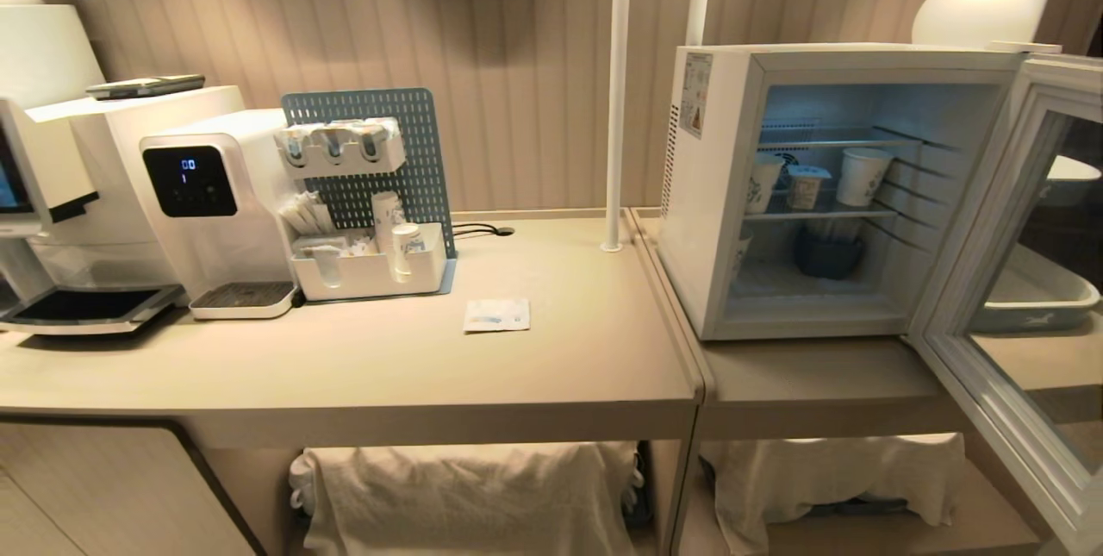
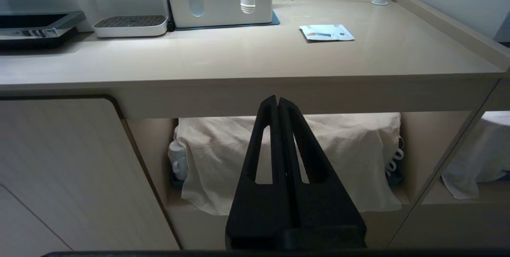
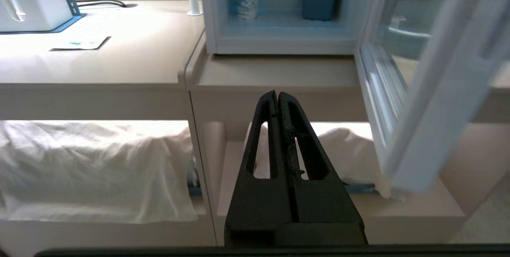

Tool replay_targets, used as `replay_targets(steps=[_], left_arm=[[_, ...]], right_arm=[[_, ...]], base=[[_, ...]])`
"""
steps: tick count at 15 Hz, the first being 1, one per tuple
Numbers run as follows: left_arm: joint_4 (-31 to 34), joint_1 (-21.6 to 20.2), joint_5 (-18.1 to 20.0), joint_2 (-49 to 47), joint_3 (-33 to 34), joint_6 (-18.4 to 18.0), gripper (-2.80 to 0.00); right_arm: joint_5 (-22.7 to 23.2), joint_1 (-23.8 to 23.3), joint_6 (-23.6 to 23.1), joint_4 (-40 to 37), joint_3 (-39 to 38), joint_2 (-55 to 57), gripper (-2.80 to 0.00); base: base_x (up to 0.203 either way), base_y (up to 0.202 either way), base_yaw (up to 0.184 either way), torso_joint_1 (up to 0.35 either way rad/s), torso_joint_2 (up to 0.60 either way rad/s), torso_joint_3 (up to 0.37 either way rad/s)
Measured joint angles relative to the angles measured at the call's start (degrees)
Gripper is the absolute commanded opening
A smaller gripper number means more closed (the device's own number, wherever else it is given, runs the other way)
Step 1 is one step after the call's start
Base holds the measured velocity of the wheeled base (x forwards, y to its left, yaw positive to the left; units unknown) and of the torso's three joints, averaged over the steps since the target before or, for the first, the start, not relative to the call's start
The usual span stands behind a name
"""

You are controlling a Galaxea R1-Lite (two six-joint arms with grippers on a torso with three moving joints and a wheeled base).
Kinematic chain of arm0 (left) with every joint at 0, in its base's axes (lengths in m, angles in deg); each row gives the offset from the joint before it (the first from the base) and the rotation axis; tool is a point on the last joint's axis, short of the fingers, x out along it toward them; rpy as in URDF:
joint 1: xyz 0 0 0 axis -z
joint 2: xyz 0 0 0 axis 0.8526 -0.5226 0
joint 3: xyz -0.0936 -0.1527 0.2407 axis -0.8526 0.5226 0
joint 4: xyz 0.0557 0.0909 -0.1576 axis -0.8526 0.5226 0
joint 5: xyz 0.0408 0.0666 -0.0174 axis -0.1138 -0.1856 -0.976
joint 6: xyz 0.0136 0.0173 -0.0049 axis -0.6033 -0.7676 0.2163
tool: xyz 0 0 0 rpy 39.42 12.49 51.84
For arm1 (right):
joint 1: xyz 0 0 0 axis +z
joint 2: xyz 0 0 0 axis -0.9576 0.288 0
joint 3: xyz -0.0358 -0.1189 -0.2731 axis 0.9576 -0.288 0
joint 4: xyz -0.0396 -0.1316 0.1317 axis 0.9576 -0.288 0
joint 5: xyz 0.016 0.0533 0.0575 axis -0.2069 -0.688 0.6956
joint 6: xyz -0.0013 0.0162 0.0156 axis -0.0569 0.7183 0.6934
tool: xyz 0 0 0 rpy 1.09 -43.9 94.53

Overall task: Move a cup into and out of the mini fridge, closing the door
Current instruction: Close the freezer door

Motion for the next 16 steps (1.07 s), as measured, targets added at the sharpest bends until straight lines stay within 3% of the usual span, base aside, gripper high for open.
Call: replay_targets(steps=[2, 10, 16], left_arm=[[0.0, 0.0, 0.0, 0.0, 0.0, 0.0, -2.8], [0.0, 0.0, 0.0, 0.0, 0.0, 0.0, -2.8], [0.0, 0.0, 0.0, 0.0, 0.0, -0.1, -2.8]], right_arm=[[0.0, 0.0, 0.0, 0.0, 0.0, 0.0, -2.8], [0.0, 0.0, 0.0, -0.1, 0.0, 0.0, -2.8], [0.0, 0.0, -0.1, -0.2, 0.0, 0.0, -2.8]], base=[[-0.122, 0.0, -0.005, 0.001, 0.0, 0.005], [0.0, 0.0, 0.0, 0.0, 0.0, 0.0], [0.0, -0.171, -0.001, 0.005, 0.0, 0.002]])
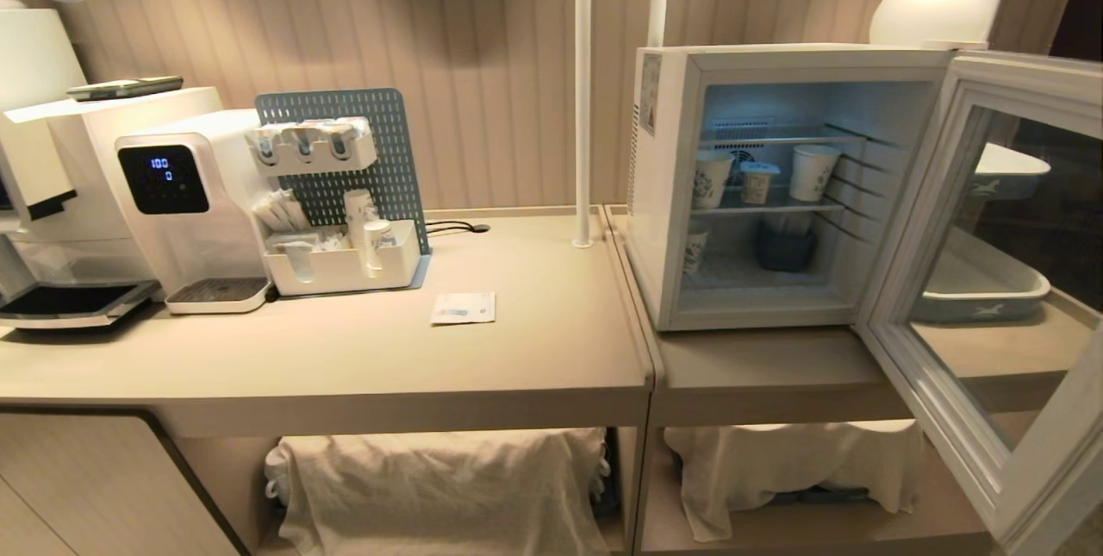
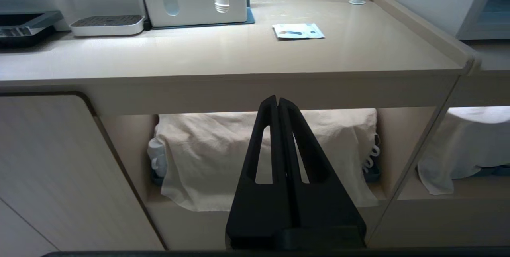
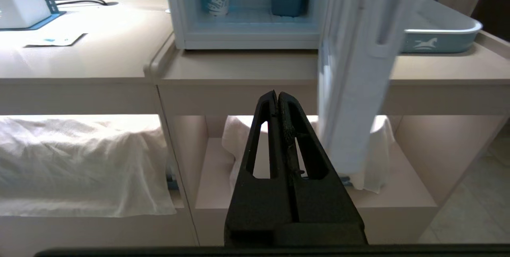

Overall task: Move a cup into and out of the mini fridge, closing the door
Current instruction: Close the freezer door

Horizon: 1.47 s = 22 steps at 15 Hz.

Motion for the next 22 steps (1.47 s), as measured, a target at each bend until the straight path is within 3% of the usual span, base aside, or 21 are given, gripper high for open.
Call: replay_targets(steps=[22], left_arm=[[0.0, 0.0, 0.0, 0.0, 0.0, 0.0, -2.8]], right_arm=[[-0.1, 0.0, 0.1, 0.0, 0.0, 0.0, -2.8]], base=[[0.0, -0.187, 0.0, 0.002, 0.0, 0.002]])
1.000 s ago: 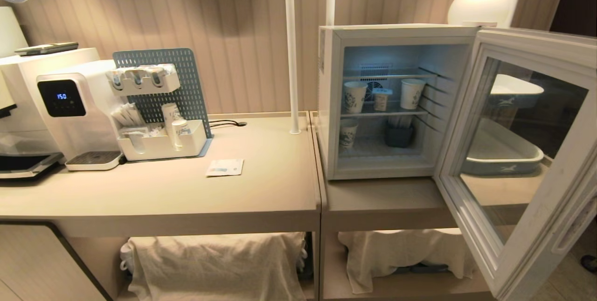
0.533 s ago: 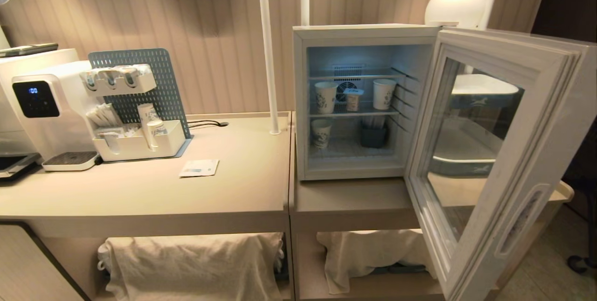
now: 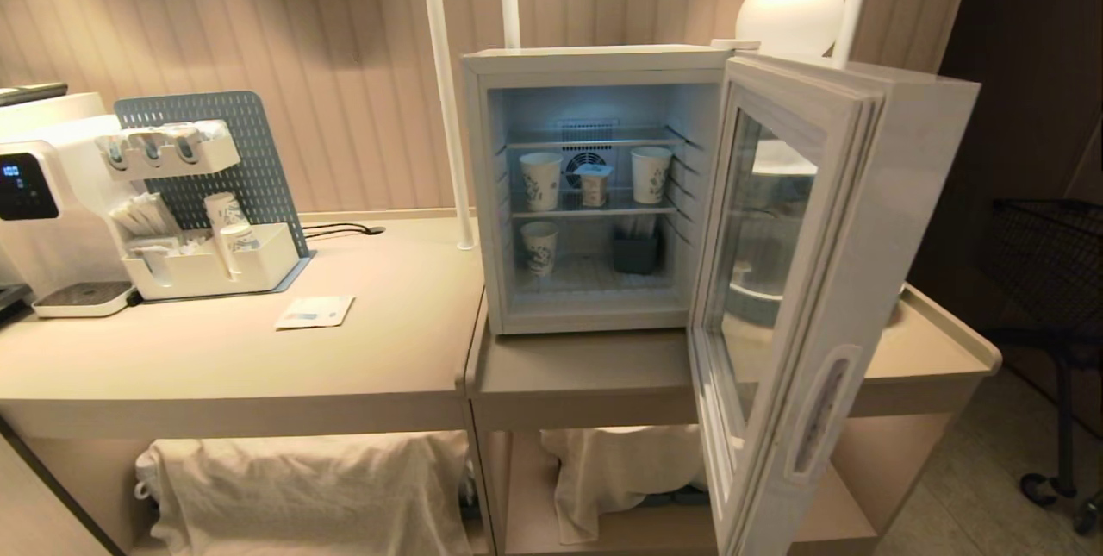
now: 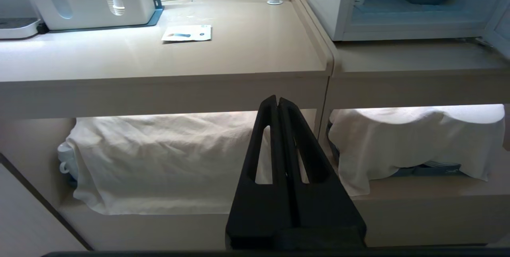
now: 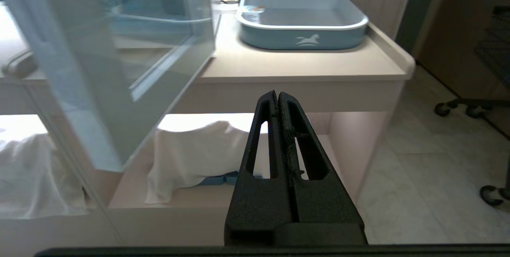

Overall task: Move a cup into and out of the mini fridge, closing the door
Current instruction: Close the freezer door

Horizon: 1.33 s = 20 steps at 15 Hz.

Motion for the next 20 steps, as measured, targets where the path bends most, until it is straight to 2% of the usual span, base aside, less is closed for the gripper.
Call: replay_targets(steps=[4, 7, 9, 11, 13, 14, 15, 16, 18, 20], left_arm=[[0.0, 0.1, 0.0, 0.0, 0.0, 0.0, -2.8], [0.0, 0.1, 0.0, 0.0, 0.0, 0.1, -2.8], [0.0, 0.0, 0.0, 0.0, 0.0, 0.1, -2.8], [0.0, 0.0, 0.0, 0.0, 0.0, 0.1, -2.8], [0.0, 0.0, 0.0, 0.0, 0.0, 0.1, -2.8], [0.0, 0.0, 0.0, 0.0, 0.0, 0.1, -2.8], [0.0, 0.0, 0.0, 0.0, 0.0, 0.1, -2.8], [0.0, 0.0, 0.0, 0.0, 0.0, 0.1, -2.8], [0.0, 0.0, -0.1, 0.0, 0.0, 0.3, -2.8], [0.0, 0.0, -0.1, 0.0, 0.0, 0.3, -2.8]], right_arm=[[-0.3, -0.1, 2.5, -0.9, 1.0, 0.0, -2.8], [-0.2, -0.1, 5.1, -4.2, 13.0, 3.2, -2.8], [-1.4, 0.0, 8.9, -6.2, 22.3, 11.2, -2.8], [-2.4, -0.3, 11.9, -7.0, 29.3, 24.9, -2.8], [1.2, -1.0, 13.5, -5.7, 35.1, 41.5, -2.8], [5.8, -1.9, 13.2, -4.9, 37.4, 49.1, -2.8], [12.7, -3.3, 12.1, -4.0, 39.3, 55.8, -2.8], [21.8, -5.1, 10.8, -3.3, 40.8, 61.2, -2.8], [43.8, -9.0, 8.2, -1.2, 44.7, 70.2, -2.8], [63.1, -11.3, 7.9, 0.5, 50.0, 78.2, -2.8]], base=[[0.0, 0.0, 0.0, 0.0, 0.0, 0.0], [0.0, 0.0, 0.0, 0.0, 0.0, 0.0], [0.0, 0.0, 0.0, 0.0, 0.0, 0.0], [0.0, 0.0, 0.0, 0.0, 0.0, 0.0], [0.0, 0.0, 0.0, 0.0, 0.0, 0.0], [0.0, 0.0, 0.0, 0.0, 0.0, 0.0], [0.0, 0.0, 0.0, 0.0, 0.0, 0.0], [0.0, 0.0, 0.0, 0.0, 0.0, 0.0], [0.0, 0.0, 0.0, 0.0, 0.0, 0.0], [0.0, 0.0, 0.0, 0.0, 0.0, 0.0]])
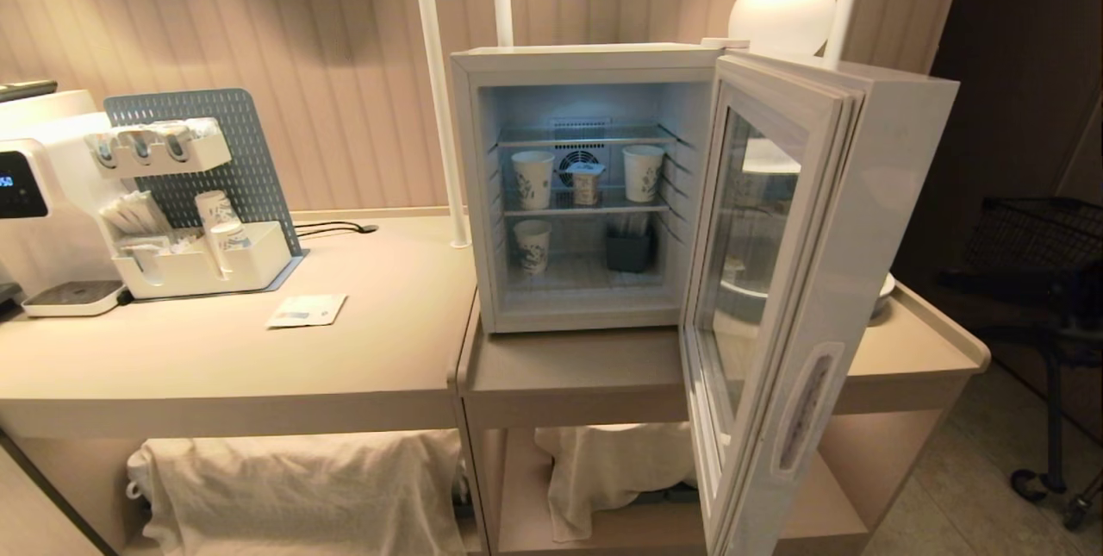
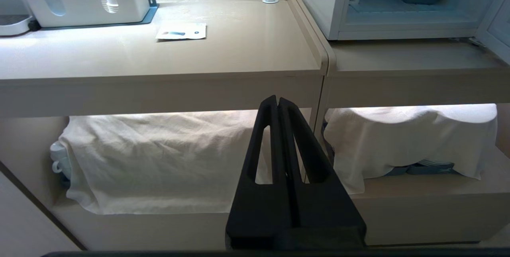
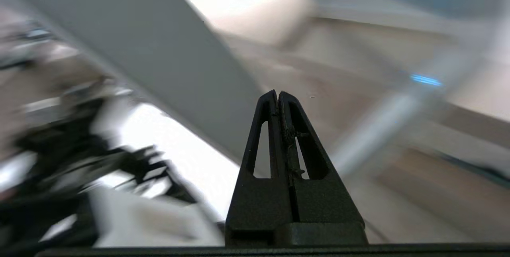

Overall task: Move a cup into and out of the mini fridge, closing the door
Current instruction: Close the freezer door

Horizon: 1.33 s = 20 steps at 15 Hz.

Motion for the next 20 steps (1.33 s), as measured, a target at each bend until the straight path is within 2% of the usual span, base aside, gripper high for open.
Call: replay_targets(steps=[1, 2, 3, 9, 10, 12, 15, 17, 20], left_arm=[[0.0, 0.0, 0.0, 0.0, 0.0, 0.0, -2.8], [0.0, 0.0, 0.0, 0.0, 0.0, 0.0, -2.8], [0.0, 0.0, 0.0, 0.0, 0.0, 0.0, -2.8], [0.0, 0.0, 0.0, 0.0, 0.0, 0.1, -2.8], [0.0, 0.0, 0.0, 0.0, 0.0, 0.1, -2.8], [0.0, 0.0, 0.0, 0.0, 0.0, 0.1, -2.8], [0.0, 0.0, 0.0, 0.0, 0.0, 0.1, -2.8], [0.0, 0.0, -0.1, 0.0, 0.0, 0.3, -2.8], [0.0, 0.0, -0.1, 0.0, 0.0, 0.3, -2.8]], right_arm=[[7.1, 0.4, 0.8, 0.7, 2.5, 3.2, -2.8], [12.1, 1.7, 1.1, 1.0, 4.0, 5.6, -2.8], [13.8, 3.2, 1.1, 1.1, 4.8, 7.1, -2.8], [2.9, 14.4, 1.8, 2.3, 6.3, 9.7, -2.8], [0.1, 16.7, 3.2, 3.3, 6.7, 9.7, -2.8], [-8.2, 22.6, 9.0, 7.8, 8.4, 10.1, -2.8], [-26.8, 31.8, 21.9, 15.3, 16.6, 13.5, -2.8], [-39.6, 35.9, 27.2, 12.1, 26.1, 18.0, -2.8], [-55.4, 39.5, 29.3, 3.1, 40.5, 26.8, -2.8]], base=[[0.0, 0.0, 0.0, 0.0, 0.0, 0.0], [0.0, 0.0, 0.0, 0.0, 0.0, 0.0], [0.0, 0.0, 0.0, 0.0, 0.0, 0.0], [0.0, 0.0, 0.0, 0.0, 0.0, 0.0], [0.0, 0.0, 0.0, 0.0, 0.0, 0.0], [0.0, 0.0, 0.0, 0.0, 0.0, 0.0], [0.0, 0.0, 0.0, 0.0, 0.0, 0.0], [0.0, 0.0, 0.0, 0.0, 0.0, 0.0], [0.0, 0.0, 0.0, 0.0, 0.0, 0.0]])
